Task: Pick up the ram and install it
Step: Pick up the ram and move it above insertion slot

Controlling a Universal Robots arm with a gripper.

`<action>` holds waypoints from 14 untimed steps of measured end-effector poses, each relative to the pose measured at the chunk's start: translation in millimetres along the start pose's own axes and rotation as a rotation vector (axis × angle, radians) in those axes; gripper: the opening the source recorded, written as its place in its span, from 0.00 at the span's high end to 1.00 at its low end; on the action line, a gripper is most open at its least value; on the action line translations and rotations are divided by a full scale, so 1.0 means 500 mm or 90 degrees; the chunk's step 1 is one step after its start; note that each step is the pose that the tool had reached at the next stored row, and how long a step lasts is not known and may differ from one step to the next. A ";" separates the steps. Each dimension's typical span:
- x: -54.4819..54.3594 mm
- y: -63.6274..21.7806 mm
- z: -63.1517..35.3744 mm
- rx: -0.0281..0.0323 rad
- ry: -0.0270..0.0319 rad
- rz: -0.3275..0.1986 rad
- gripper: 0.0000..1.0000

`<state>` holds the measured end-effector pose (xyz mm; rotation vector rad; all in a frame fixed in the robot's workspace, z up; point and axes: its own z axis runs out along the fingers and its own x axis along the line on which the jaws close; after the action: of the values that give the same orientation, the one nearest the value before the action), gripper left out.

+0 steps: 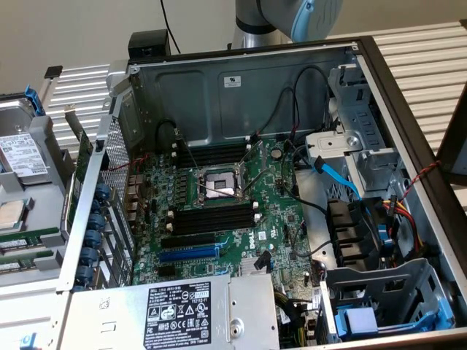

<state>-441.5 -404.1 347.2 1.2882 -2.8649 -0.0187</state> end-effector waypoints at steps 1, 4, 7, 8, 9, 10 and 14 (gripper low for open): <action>0.000 0.000 0.000 -0.0001 0.0001 -0.012 0.89; 0.000 0.000 0.002 -0.0002 0.0005 -0.046 0.89; 0.000 0.000 0.003 -0.0004 0.0009 -0.082 0.89; 0.000 0.000 0.004 -0.0004 0.0010 -0.093 0.89; 0.000 0.000 0.004 -0.0005 0.0012 -0.105 0.89; 0.000 0.000 0.005 -0.0005 0.0013 -0.117 0.89; 0.000 0.000 0.006 -0.0010 0.0020 -0.163 0.89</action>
<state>-441.4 -404.2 344.3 1.6418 -2.6757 -0.0188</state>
